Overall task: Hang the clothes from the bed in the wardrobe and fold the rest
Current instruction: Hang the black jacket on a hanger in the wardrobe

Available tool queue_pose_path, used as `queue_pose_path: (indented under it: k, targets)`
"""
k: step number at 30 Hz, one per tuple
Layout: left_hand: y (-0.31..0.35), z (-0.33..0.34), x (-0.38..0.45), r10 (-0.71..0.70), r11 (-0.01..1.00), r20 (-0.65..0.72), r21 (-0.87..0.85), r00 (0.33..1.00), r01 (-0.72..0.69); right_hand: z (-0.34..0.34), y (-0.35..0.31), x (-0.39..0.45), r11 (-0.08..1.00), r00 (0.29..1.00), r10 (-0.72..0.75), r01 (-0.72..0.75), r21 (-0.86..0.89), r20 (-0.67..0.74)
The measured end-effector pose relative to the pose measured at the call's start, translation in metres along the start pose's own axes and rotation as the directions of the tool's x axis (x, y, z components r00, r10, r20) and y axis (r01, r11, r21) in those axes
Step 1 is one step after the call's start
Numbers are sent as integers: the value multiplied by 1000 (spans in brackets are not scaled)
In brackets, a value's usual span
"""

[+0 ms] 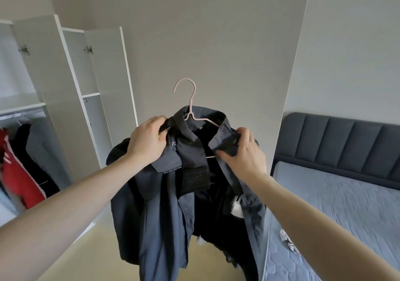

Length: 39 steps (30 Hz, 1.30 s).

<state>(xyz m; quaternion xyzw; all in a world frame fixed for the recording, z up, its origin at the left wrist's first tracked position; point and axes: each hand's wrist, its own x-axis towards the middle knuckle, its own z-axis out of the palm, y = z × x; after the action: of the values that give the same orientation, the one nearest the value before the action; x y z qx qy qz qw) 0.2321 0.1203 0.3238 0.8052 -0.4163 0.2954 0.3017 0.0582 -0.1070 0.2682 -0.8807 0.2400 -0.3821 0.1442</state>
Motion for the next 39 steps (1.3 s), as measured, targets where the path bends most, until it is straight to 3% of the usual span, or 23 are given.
queue_pose_path:
  k: [7,11,15,18,22,28,31,35,39]
  targets:
    - [-7,6,-5,-43,999,23,4,999,43,-19,16,40,979,988,-149,151,-136,28]
    - [-10,10,-6,-88,996,19,23,996,87,-16,3,21,999,995,-38,36,26,88]
    - [-6,13,-5,-69,998,30,5,997,69,6,-1,-2,992,980,-9,33,-119,197]
    - [-4,13,-4,-60,998,27,-3,998,60,15,9,0,994,988,40,-25,-102,150]
    - [-3,12,-3,-78,997,19,-19,997,78,25,18,0,984,988,-10,38,-176,157]
    - [4,11,-4,-49,992,18,-117,999,51,36,14,7,966,997,43,-25,-257,67]
    - [1,12,0,-70,995,-7,-73,998,69,28,16,9,991,999,-24,27,-131,25]
    - [-16,17,7,-182,982,-5,45,983,182,-3,9,4,978,990,-49,74,195,-128]
    - [-24,25,11,-223,970,33,104,974,219,-24,-13,-21,907,955,-263,293,304,-138]
